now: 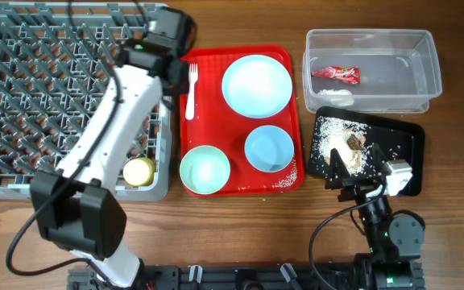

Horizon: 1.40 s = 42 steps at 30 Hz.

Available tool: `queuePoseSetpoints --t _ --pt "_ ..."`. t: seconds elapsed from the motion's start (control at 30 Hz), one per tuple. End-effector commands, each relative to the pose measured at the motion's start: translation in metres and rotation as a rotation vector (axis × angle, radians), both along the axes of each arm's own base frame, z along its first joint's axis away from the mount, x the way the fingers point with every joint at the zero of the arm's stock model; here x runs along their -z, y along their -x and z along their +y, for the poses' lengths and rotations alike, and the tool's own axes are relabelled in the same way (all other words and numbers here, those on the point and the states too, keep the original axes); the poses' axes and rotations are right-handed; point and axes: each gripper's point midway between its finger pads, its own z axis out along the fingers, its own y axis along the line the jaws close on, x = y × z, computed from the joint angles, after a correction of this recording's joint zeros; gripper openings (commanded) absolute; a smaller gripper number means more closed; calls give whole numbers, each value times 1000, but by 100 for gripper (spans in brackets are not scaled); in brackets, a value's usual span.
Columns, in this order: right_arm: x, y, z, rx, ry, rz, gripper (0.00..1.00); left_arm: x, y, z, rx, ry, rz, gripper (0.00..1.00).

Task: Sort waste into correct bins and load items into the dishwasher rack
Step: 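Grasp the white spoon and place it in the dish rack, then grasp the white fork with the left gripper and place it in the rack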

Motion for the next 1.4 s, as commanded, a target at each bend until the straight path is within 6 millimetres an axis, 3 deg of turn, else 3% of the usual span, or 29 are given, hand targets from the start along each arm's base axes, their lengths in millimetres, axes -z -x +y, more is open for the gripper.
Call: queuePoseSetpoints --t 0.0,0.07,0.13,0.23,0.33,0.4,0.5,0.63,0.73,0.93,1.1,1.27,1.37 --pt "-3 1 2 -16 -2 -15 100 35 5 26 17 55 115 4" --pt "-3 1 3 -17 -2 -15 100 45 7 20 45 132 143 7" --pt "-3 1 2 -16 -2 -15 100 49 9 16 48 181 159 19" --pt "-3 1 2 -16 -2 -15 100 43 11 9 63 211 152 47" --pt "-3 1 2 -16 -2 -15 100 33 11 4 80 219 125 59" --pt "-3 1 2 -16 -2 -15 100 26 10 -6 102 243 100 59" --pt "-3 1 2 -16 -2 -15 100 15 1 -46 170 358 44 56" --pt "-3 1 3 -17 -2 -15 100 22 -19 -66 188 291 -37 50" --pt "-3 1 2 -16 -2 -15 100 44 -43 -64 118 174 -95 47" --pt "-3 1 2 -16 -2 -15 100 113 -63 -61 50 140 -47 43" --pt "-3 1 3 -17 -2 -15 100 154 -61 -62 49 123 15 41" --pt "-3 1 2 -16 -2 -15 100 176 -56 -65 55 138 64 35" --pt "-3 1 2 -16 -2 -15 100 181 -48 -84 93 243 112 20"
